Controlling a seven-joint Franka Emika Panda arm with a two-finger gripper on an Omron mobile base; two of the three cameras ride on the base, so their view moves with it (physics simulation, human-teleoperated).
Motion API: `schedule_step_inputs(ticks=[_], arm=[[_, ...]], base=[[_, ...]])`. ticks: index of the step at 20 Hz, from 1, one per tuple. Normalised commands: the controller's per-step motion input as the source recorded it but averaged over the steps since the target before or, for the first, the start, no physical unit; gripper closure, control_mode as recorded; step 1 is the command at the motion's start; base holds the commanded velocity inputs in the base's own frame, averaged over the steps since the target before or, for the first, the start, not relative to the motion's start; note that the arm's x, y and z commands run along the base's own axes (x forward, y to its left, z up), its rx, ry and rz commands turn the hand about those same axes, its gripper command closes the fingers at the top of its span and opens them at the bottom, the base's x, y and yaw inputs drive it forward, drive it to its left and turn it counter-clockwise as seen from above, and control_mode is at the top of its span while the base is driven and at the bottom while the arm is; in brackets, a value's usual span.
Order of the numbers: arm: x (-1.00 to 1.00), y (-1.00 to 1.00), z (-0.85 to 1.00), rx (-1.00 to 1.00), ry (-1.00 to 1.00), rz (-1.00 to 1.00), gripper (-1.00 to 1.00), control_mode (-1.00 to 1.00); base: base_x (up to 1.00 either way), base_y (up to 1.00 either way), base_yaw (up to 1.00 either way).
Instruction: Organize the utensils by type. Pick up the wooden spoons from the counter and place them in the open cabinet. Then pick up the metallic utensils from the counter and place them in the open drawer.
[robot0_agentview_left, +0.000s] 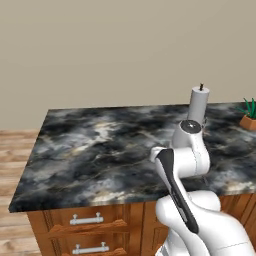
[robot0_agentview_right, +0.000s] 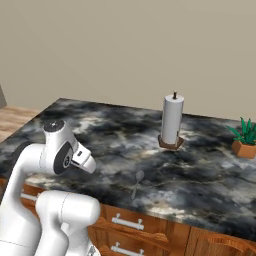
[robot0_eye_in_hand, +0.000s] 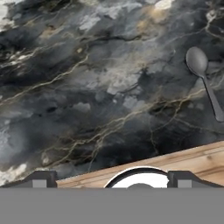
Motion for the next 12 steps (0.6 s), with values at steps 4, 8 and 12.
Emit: schedule_step_inputs(ticks=[4,8,12], arm=[[0.23,-0.58,0.00,0.03,0.00,0.11,-1.00,-1.00],[0.14,-0.78,-0.01,0.09,0.00,0.24,-1.00,-1.00],[0.10,-0.84,-0.07,0.09,0.00,0.24,-1.00,-1.00]], base=[[0.00,0.00,0.00],[0.00,0.00,0.00],[0.00,0.00,0.00]])
